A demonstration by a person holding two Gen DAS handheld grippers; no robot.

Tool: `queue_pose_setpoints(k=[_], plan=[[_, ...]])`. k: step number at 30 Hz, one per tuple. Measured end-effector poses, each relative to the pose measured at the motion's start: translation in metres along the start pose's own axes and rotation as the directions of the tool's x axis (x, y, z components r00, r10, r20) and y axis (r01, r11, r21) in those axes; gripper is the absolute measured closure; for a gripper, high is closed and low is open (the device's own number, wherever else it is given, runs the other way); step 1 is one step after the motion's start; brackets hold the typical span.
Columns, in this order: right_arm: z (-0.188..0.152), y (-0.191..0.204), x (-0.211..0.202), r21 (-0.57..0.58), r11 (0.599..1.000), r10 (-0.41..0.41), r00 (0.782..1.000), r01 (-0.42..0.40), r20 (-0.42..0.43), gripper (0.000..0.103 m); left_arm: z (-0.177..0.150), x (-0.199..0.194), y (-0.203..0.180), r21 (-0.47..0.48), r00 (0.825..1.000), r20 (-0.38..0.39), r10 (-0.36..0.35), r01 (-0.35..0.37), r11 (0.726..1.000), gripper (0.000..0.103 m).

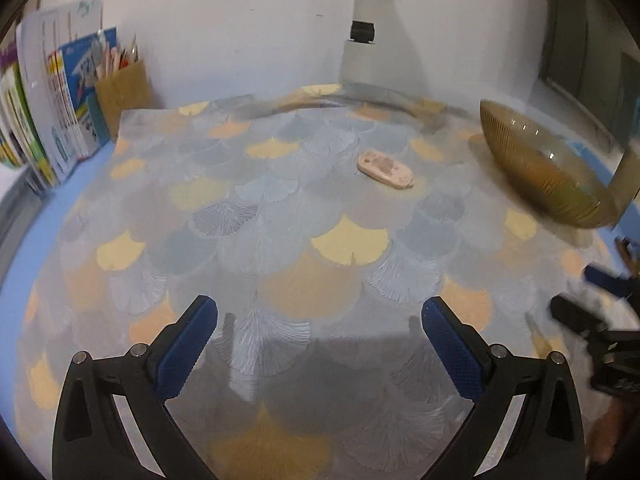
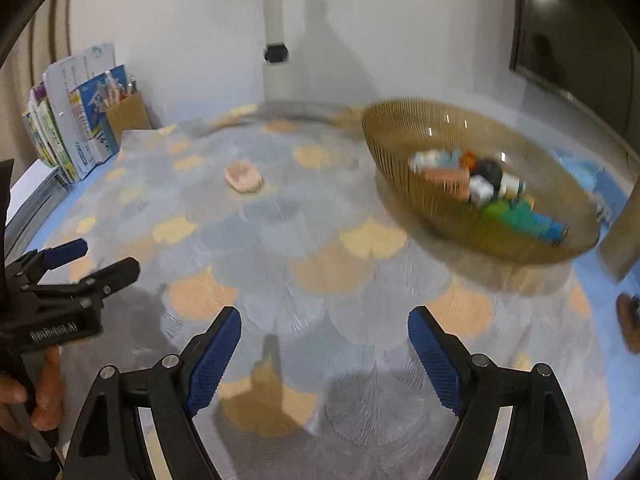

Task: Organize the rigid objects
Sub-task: 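Move both tools back toward the pink soap bar and clear cup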

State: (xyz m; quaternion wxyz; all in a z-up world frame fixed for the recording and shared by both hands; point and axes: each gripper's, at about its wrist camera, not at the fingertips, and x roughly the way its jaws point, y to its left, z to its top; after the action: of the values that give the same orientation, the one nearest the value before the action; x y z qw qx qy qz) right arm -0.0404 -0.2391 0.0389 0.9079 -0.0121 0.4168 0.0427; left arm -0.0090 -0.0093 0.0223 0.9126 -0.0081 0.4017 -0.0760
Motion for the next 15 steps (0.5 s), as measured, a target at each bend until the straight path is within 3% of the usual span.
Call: queue_pose_setpoints(k=[3, 9, 15], plan=[[-0.005, -0.01, 0.016, 0.05, 0.999, 0.018, 0.998, -0.015, -0.065, 0.019, -0.004, -0.003, 0.003, -0.017, 1.0, 0.007, -0.001, 0.001, 1.0, 0.001], [-0.006, -0.019, 0.017, 0.094, 0.995, 0.052, 0.996, -0.045, -0.072, 0.018, -0.005, -0.002, -0.013, 0.054, 0.999, 0.022, 0.042, -0.043, 0.998, 0.001], [-0.005, -0.017, 0.017, 0.093, 0.995, 0.043, 0.996, -0.036, -0.075, 0.018, -0.004, -0.001, -0.008, 0.046, 1.0, 0.013, 0.019, -0.019, 0.999, 0.001]])
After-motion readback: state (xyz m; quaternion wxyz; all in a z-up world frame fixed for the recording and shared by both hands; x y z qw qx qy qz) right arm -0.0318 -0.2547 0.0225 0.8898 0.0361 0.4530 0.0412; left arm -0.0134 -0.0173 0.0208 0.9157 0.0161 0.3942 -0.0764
